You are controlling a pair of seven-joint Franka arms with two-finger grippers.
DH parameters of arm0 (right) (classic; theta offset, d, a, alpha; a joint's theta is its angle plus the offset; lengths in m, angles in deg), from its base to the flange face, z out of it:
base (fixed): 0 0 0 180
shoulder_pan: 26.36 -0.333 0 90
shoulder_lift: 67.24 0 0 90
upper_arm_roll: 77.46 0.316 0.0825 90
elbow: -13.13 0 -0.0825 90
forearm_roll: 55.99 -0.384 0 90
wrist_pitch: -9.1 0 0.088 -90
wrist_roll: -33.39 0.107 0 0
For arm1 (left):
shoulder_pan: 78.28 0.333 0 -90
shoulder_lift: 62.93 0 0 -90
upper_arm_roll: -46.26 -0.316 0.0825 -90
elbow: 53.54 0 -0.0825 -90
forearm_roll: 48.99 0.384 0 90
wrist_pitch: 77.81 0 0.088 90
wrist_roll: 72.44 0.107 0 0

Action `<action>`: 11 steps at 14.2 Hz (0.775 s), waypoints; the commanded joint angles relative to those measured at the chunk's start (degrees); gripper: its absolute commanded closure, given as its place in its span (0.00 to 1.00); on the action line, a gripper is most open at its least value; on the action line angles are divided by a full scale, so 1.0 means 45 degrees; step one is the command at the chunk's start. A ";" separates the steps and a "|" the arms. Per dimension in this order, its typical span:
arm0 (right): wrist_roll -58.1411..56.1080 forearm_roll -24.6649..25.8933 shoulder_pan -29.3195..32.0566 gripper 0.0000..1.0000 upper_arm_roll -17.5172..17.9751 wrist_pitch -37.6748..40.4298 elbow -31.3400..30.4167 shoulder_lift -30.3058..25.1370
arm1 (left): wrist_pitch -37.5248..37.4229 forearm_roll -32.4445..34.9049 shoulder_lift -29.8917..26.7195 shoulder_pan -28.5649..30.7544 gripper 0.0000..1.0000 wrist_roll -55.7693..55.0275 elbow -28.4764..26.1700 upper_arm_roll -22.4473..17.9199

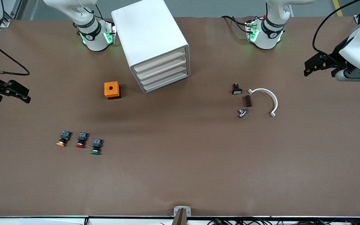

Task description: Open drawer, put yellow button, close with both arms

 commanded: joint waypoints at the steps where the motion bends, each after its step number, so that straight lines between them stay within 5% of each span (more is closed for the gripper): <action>1: -0.0067 0.0078 0.0214 0.00 0.0162 -0.0049 -0.0191 -0.0276 | -0.0280 0.0266 0.0127 0.0038 0.00 0.0058 0.0327 0.0060; 11: -0.0067 0.0078 0.0214 0.00 0.0182 -0.0049 -0.0113 -0.0276 | -0.0183 0.0246 0.1413 0.0097 0.00 -0.0078 0.0463 -0.0038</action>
